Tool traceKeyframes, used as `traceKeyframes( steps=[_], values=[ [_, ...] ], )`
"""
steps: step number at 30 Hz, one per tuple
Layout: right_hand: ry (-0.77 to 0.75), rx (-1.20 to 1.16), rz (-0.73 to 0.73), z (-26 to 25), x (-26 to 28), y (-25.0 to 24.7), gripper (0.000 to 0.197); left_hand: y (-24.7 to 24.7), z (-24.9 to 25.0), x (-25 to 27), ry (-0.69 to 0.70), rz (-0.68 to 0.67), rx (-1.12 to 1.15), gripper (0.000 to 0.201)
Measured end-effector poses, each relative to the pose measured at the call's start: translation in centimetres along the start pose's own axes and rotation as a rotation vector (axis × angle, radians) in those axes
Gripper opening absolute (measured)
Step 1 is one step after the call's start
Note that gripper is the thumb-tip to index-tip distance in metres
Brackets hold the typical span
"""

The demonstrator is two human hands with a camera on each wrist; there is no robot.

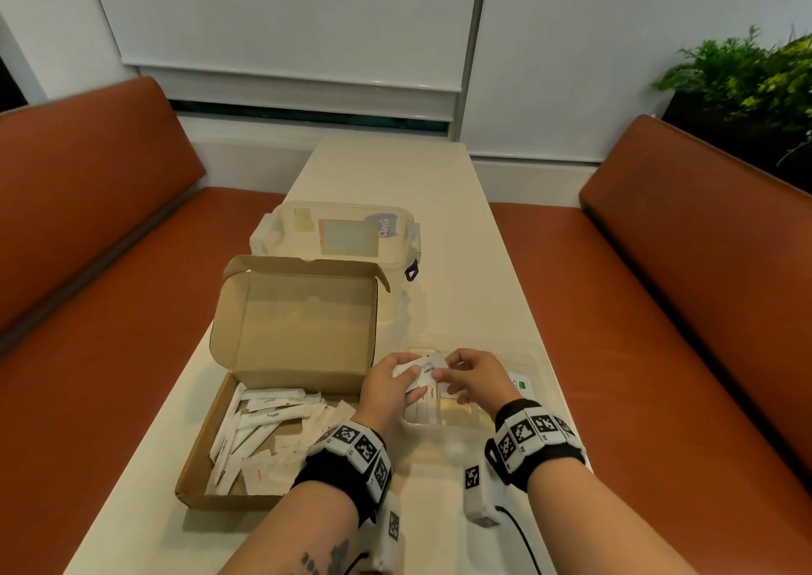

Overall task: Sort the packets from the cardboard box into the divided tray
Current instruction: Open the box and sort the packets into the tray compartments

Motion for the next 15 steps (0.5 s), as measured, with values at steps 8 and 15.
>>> traceKeyframes(
  steps=[8,15],
  values=[
    [-0.154,0.471,0.174,-3.1,-1.4,-3.4,0.015,-0.2,0.1,0.0,0.006,0.008,0.019,0.024],
    [-0.098,0.834,0.017,-1.6,-1.9,-1.4,0.024,-0.2,0.2,0.2,-0.003,0.021,0.011,0.025]
  ],
)
Point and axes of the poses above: each hand's wrist, its own x-axis away from the middle knuckle, its own y-axis out of the palm, z = x × y, the point moved 10 cm from there along -x, towards the middle knuckle, and after that the axes turned 5 degrees about -y, right-handed, at the moved point
